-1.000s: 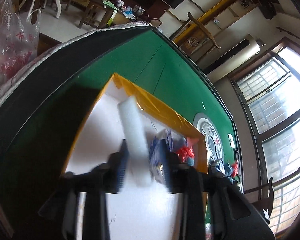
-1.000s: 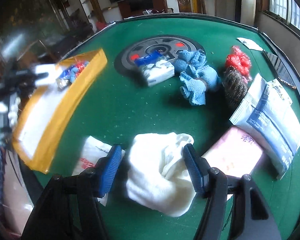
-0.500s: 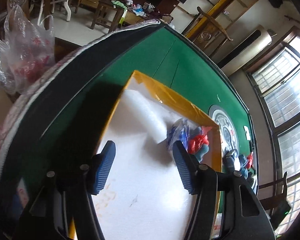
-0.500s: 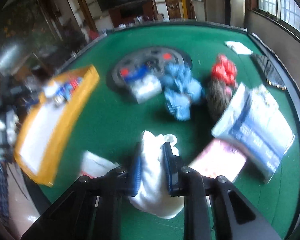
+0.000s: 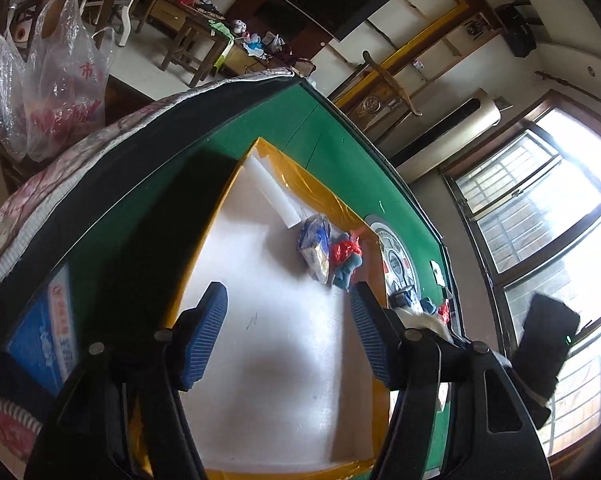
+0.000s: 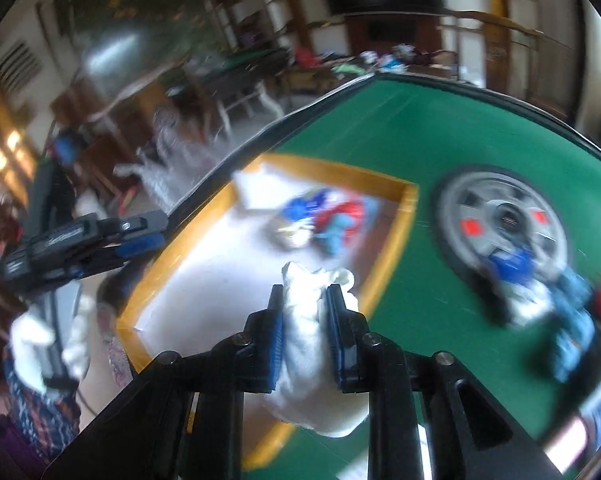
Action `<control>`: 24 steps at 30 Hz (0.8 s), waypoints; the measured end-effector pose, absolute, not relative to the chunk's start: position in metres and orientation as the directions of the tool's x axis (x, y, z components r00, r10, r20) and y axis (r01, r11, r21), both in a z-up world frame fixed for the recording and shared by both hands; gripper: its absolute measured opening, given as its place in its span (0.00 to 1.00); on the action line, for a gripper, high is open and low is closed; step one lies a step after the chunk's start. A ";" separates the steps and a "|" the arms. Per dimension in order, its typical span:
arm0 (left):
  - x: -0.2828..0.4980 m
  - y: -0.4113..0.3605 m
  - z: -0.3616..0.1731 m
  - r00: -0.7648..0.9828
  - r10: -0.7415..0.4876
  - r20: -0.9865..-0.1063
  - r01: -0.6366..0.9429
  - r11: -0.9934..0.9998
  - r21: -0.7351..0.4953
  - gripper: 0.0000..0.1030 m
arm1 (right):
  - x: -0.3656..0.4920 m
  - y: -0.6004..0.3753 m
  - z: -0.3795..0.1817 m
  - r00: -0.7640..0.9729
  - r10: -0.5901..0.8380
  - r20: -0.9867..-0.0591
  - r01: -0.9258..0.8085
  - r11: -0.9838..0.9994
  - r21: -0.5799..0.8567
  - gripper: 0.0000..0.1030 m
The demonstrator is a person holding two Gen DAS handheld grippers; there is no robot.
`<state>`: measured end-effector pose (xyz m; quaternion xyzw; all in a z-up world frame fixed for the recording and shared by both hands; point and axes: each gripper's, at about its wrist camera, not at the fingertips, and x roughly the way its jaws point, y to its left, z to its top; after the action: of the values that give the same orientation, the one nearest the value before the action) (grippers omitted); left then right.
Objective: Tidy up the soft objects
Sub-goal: 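Carry the white towel into the tray and open the right gripper, then reach the right gripper to the pink tissue pack while the left returns to the table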
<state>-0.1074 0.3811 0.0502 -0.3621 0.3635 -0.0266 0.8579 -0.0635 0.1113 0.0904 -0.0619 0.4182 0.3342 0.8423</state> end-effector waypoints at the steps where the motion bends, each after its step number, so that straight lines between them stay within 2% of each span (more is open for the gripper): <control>1: -0.112 0.382 0.050 0.739 -0.306 -0.600 -0.216 0.736 -0.642 0.61 | -0.061 0.127 0.084 0.419 0.497 -0.759 -0.628 0.763 0.153 0.18; 4: -0.121 0.384 0.050 0.754 -0.296 -0.586 -0.211 0.735 -0.644 0.61 | -0.055 0.160 0.064 0.406 0.447 -0.798 -0.647 0.757 0.095 0.18; 7: -0.129 0.386 0.050 0.767 -0.297 -0.569 -0.202 0.730 -0.653 0.63 | -0.044 0.185 0.040 0.439 0.338 -0.832 -0.638 0.770 -0.024 0.18; 12: -0.135 0.390 0.044 0.770 -0.305 -0.560 -0.205 0.713 -0.670 0.64 | -0.020 0.196 0.022 0.534 0.168 -0.829 -0.571 0.795 -0.207 0.18; 13: -0.135 0.390 0.042 0.770 -0.306 -0.560 -0.208 0.709 -0.674 0.64 | -0.018 0.198 0.022 0.551 0.143 -0.822 -0.561 0.792 -0.239 0.19; 14: -0.135 0.391 0.040 0.769 -0.307 -0.561 -0.212 0.705 -0.676 0.64 | -0.015 0.201 0.019 0.552 0.133 -0.823 -0.562 0.788 -0.250 0.24; 15: -0.135 0.391 0.038 0.768 -0.307 -0.562 -0.215 0.703 -0.678 0.64 | -0.011 0.201 0.018 0.535 0.146 -0.832 -0.572 0.787 -0.229 0.27; 17: -0.136 0.391 0.035 0.765 -0.309 -0.566 -0.219 0.701 -0.678 0.64 | -0.008 0.196 0.022 0.506 0.185 -0.842 -0.576 0.799 -0.171 0.42; 19: -0.137 0.390 0.033 0.762 -0.309 -0.569 -0.220 0.703 -0.677 0.64 | -0.008 0.189 0.030 0.498 0.229 -0.836 -0.570 0.813 -0.118 0.53; 20: -0.137 0.388 0.032 0.761 -0.307 -0.572 -0.224 0.703 -0.675 0.64 | -0.010 0.184 0.037 0.503 0.251 -0.827 -0.562 0.822 -0.093 0.55; 24: -0.139 0.382 0.030 0.760 -0.313 -0.569 -0.223 0.697 -0.681 0.64 | -0.020 0.156 0.068 0.524 0.343 -0.780 -0.535 0.845 0.013 0.56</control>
<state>-0.1392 0.3821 0.0301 -0.3882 0.3453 -0.0264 0.8540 -0.0201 0.1561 0.0677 -0.1146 0.4170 0.2537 0.8652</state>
